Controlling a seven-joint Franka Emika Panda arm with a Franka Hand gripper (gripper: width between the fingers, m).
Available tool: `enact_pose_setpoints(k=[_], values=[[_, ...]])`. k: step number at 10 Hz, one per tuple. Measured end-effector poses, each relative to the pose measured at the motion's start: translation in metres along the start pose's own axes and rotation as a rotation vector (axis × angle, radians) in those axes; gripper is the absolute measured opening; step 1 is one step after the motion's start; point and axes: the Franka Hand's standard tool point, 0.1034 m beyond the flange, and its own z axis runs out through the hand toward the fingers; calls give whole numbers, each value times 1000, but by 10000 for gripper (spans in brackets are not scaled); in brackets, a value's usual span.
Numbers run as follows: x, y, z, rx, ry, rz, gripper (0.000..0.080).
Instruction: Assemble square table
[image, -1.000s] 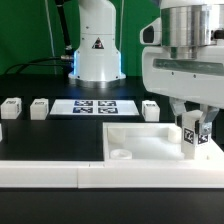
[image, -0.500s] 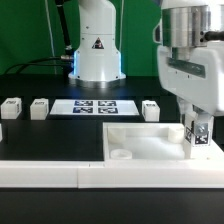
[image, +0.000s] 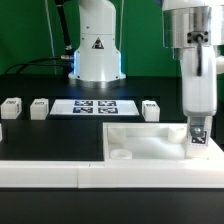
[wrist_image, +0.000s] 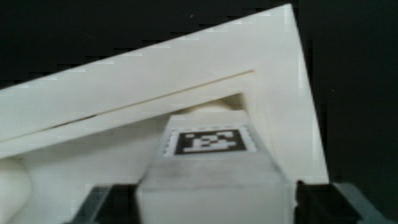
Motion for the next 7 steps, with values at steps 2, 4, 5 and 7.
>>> enact_pose_setpoints(k=[2, 4, 5, 7], values=[[-3, 2, 1, -2, 1, -269, 567], [-5, 2, 2, -4, 1, -416, 636], [-4, 2, 2, -4, 1, -502, 648], [-4, 2, 2, -4, 1, -615, 649]])
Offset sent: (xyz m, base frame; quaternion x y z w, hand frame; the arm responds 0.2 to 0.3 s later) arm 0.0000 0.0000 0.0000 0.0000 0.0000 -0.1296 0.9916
